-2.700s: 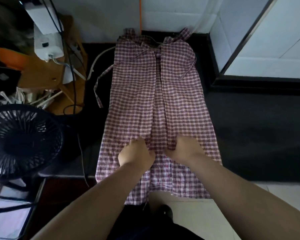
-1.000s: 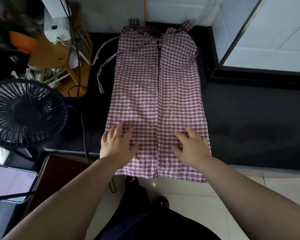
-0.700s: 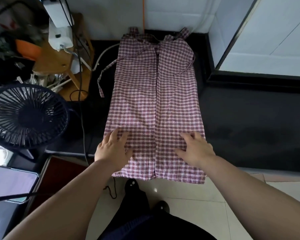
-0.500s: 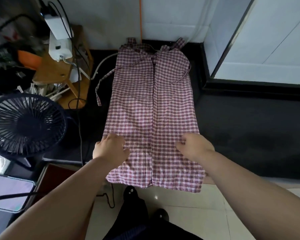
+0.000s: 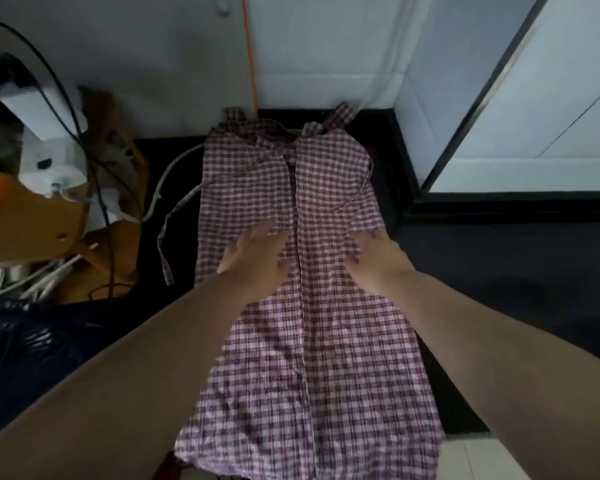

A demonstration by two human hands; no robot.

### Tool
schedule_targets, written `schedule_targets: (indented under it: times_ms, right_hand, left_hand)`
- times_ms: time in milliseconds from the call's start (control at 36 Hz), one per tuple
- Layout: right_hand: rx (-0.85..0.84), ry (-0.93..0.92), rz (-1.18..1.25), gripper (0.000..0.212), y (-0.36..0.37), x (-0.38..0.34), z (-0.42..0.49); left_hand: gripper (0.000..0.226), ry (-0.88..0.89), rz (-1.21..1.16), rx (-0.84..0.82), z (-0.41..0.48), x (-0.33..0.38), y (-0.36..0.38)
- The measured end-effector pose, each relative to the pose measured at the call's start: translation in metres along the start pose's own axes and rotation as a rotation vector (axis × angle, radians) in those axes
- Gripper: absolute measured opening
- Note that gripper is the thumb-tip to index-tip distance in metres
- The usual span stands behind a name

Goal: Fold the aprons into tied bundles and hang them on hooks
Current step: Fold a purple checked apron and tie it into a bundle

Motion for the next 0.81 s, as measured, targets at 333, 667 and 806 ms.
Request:
schedule_targets:
  times_ms: [333, 667, 806]
  right_hand:
    - [-0.051, 0.004, 0.015, 0.057, 0.002, -0.004, 0.088]
    - [0.244, 0.358, 0.264, 0.057, -0.047, 0.026, 0.113]
    - [0.122, 0.421, 0.146, 0.021, -0.037, 0.033, 0.123]
  left_hand:
    - [0.064, 0.162, 0.363, -0.101, 0.105, 0.018, -0.007]
    - [0.055, 0.235, 0.174, 0.149, 0.091, 0.011, -0.030]
    - [0.064, 0.207, 0.252, 0.000, 0.108, 0.007, -0.006]
Point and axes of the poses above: each hand's wrist, its own z-axis towards the middle knuckle, its own y-axis out of the palm, x = y × z, the point moved 10 cm from there along z, towards the middle knuckle, and after that the axes turned 2 degrees about x, right-handed, at the moved point
